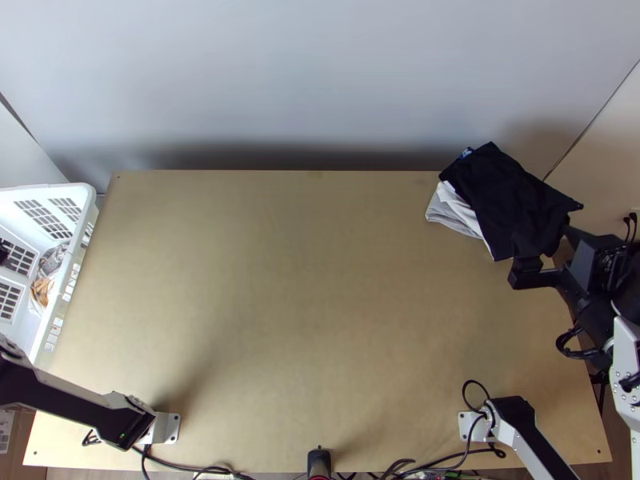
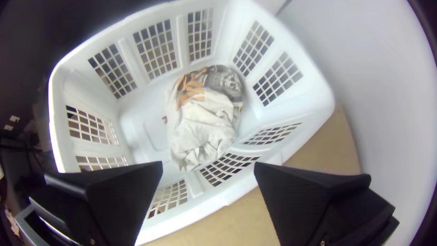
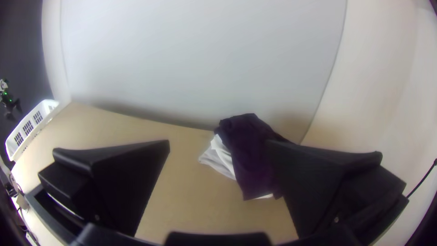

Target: Fold the t-shirt

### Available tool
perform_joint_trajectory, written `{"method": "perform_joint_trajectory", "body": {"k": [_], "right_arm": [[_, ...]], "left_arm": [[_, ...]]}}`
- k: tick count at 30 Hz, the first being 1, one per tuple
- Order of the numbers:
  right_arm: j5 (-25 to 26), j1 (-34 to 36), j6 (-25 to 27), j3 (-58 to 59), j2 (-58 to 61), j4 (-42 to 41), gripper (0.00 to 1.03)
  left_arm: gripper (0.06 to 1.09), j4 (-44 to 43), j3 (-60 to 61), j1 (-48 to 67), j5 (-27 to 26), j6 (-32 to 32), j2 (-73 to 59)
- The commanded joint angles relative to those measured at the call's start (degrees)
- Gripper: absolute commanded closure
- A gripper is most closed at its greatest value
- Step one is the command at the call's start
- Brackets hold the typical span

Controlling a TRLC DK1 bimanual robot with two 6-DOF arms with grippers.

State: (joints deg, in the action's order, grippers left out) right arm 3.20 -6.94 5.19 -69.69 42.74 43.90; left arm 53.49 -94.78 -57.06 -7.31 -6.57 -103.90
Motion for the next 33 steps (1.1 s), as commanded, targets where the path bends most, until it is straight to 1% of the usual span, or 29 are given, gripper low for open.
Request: {"method": "perform_joint_trajectory", "body": {"k": [1,4,9,13,17,20,23,25,28,31,33], "right_arm": [[-4.0,-2.1,-0.2,-1.9,0.9,5.1,0.05],[-5.1,-3.4,-0.6,-4.8,3.0,8.7,0.05],[-5.1,-6.5,0.3,-10.6,6.9,15.3,0.05],[-5.1,-9.0,1.8,-14.9,9.2,20.1,0.05],[-5.1,-10.0,2.0,-20.7,12.6,24.6,0.05],[-4.8,-9.9,2.1,-24.8,16.0,26.2,0.05],[-4.8,-10.0,2.5,-29.2,19.8,29.0,0.05],[-4.8,-10.3,2.8,-30.9,21.8,29.3,0.05],[-4.8,-11.3,2.7,-31.9,24.0,29.3,0.05],[-4.9,-12.1,2.9,-32.4,25.6,29.5,0.05],[-4.9,-12.5,3.1,-33.8,27.0,30.0,0.05]], "left_arm": [[0.1,-5.6,0.8,-2.4,-0.7,3.7,-11.4],[0.1,-7.3,-0.9,-2.4,-0.5,4.6,-16.0],[0.1,-11.0,-4.2,-2.3,-0.1,6.0,-23.5],[0.1,-11.7,-8.8,-2.0,-0.2,8.0,-30.3],[0.1,-12.4,-16.0,-1.2,-0.4,9.0,-37.1],[0.1,-11.7,-23.5,-0.2,-0.5,9.2,-43.6],[0.1,-8.8,-32.5,0.3,-0.9,9.3,-50.6],[0.1,-9.2,-36.2,0.5,-1.9,8.9,-53.6],[0.1,-12.9,-36.6,1.5,-3.5,8.9,-55.4],[0.1,-16.0,-36.7,2.5,-3.5,8.9,-57.2],[0.1,-16.4,-36.7,2.9,-3.5,8.9,-58.3]]}}
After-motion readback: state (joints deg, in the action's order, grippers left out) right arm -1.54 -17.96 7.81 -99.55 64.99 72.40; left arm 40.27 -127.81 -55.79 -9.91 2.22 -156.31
